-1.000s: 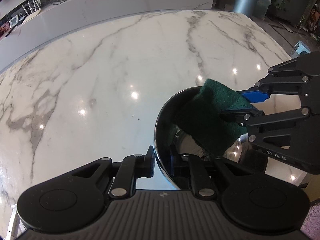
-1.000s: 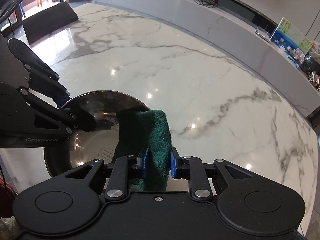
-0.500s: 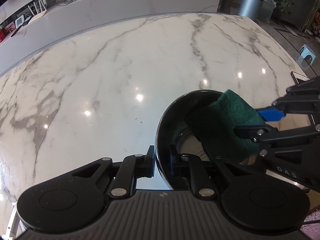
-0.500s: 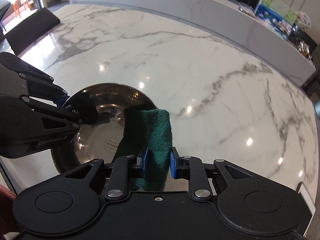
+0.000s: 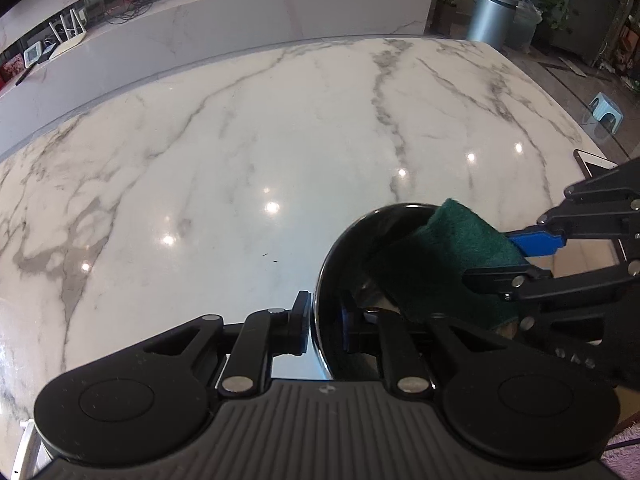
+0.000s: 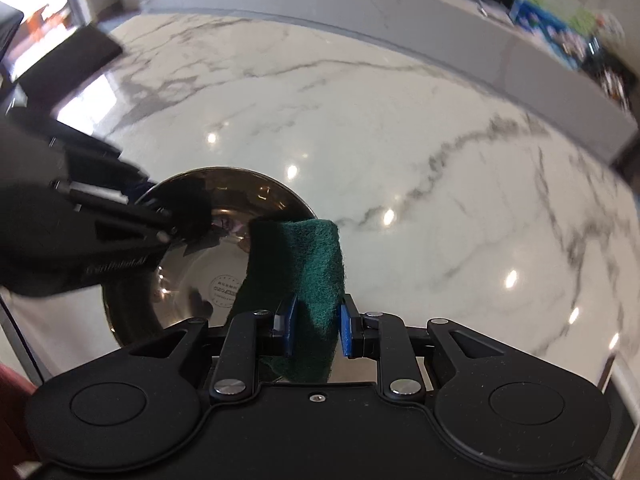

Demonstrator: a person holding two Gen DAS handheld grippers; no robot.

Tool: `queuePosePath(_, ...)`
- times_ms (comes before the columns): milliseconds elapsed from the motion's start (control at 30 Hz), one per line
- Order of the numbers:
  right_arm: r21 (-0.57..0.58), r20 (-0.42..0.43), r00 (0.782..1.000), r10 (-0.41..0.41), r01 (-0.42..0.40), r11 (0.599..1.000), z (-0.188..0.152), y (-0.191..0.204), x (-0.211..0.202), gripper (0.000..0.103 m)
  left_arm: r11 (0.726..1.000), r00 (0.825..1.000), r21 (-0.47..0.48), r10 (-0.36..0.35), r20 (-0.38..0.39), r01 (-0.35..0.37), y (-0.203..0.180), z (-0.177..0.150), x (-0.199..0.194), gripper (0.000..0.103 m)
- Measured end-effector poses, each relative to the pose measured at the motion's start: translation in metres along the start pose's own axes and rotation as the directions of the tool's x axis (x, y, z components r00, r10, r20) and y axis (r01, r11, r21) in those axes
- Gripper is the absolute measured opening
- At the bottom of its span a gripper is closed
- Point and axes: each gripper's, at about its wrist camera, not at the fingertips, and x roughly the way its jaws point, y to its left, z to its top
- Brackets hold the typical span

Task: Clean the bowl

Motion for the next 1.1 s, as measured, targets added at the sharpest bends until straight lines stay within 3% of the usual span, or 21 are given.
queuePosePath(133, -0.104, 0.028, 0.999, -0.021, 0.024, 0.994, 0.007, 0.007, 0.003, 0.020, 1.000, 0.999, 0.019, 0.013, -0.030, -0.013, -0.002, -0.003, 0.005, 0.018)
queuePosePath(300, -0.100, 0.023, 1.000, -0.016, 0.019, 0.995, 0.012, 0.004, 0.005, 0.019, 1.000, 0.999, 0.019, 0.023, -0.029, -0.022, -0.002, -0.005, 0.004, 0.018)
queuePosePath(700, 0.112, -0.017, 0.997, 0.071, -0.069, 0.991, -0.007, -0.013, -0.011, 0.019, 1.000, 0.999, 0.007, 0.029, -0.030, -0.029, -0.002, -0.005, 0.004, 0.018)
queuePosePath(1100, 0.231, 0.081, 0.994, 0.068, -0.085, 0.969, -0.013, -0.024, -0.035, 0.017, 1.000, 0.999, 0.004, 0.006, -0.033, -0.006, 0.001, -0.004, 0.006, 0.018)
